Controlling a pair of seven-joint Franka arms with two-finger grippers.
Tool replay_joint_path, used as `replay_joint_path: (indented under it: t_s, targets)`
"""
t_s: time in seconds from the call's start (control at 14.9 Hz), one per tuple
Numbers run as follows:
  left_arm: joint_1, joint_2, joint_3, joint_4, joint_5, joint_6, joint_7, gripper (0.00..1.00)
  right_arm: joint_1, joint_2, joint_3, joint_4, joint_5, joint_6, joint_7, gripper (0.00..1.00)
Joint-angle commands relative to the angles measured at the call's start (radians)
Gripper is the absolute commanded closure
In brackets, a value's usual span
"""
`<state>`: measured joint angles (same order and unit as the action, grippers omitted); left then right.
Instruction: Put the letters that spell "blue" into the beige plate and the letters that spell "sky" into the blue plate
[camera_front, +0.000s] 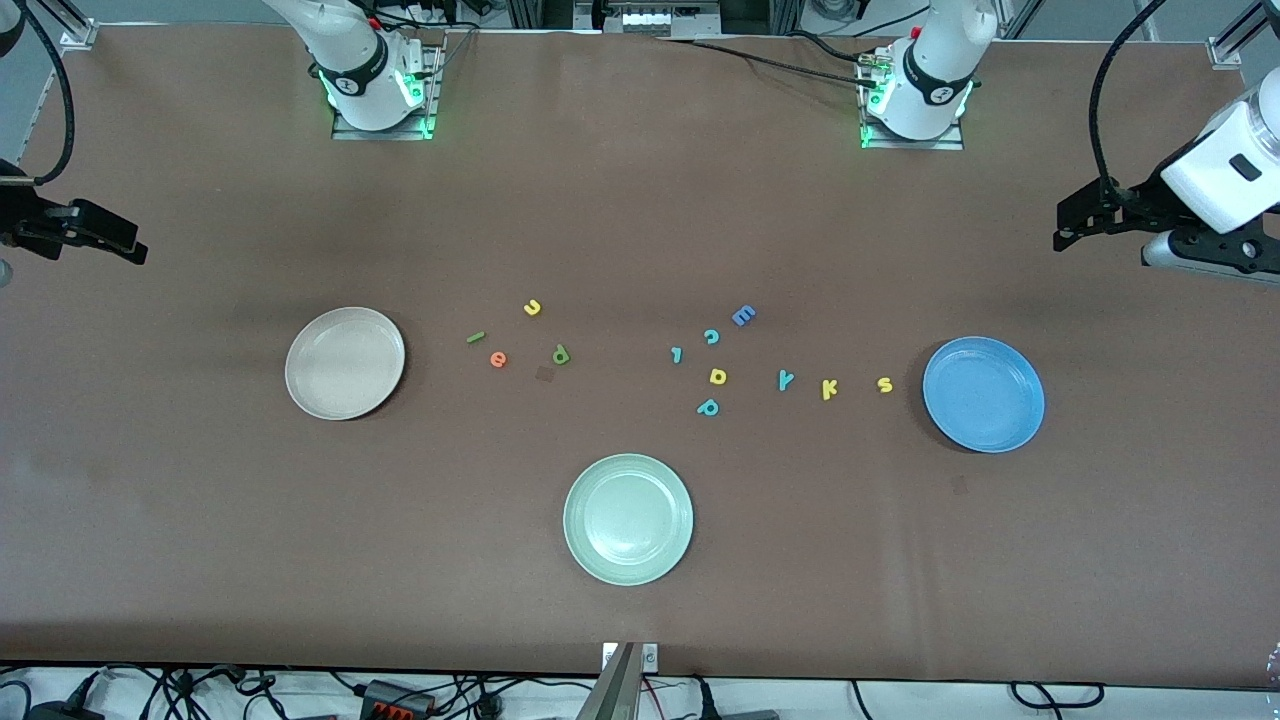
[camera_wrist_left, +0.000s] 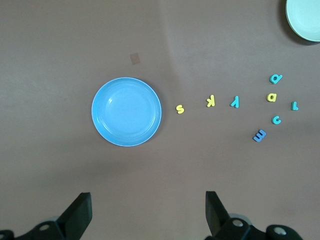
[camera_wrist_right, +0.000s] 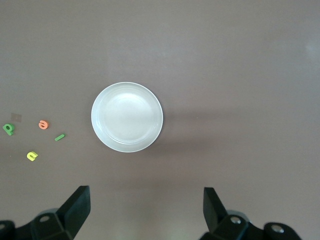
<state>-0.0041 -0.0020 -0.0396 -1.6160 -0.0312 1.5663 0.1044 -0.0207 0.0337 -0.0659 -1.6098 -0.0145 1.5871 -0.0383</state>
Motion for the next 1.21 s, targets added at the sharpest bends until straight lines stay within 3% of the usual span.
replay_joint_path:
  t_s: [0.0,0.6,0.87,1.14]
  targets:
    - [0.001,0.019,-0.002,0.037,0.013,-0.025,-0.006,0.0,-0.013,-0.028,0.006,-0.015,0.002,-0.012,-0.011,0.0]
    - [0.004,0.019,-0.002,0.038,0.007,-0.025,-0.006,0.0,-0.007,-0.015,0.017,-0.013,0.001,-0.036,-0.022,0.0]
    - [-0.004,0.034,-0.003,0.038,0.005,-0.106,0.003,0.0,0.015,0.011,0.018,-0.012,-0.001,-0.041,-0.032,0.0]
    - [-0.031,0.114,-0.003,0.036,0.004,-0.112,-0.002,0.0,0.063,0.047,0.018,-0.013,0.001,-0.042,-0.037,0.0]
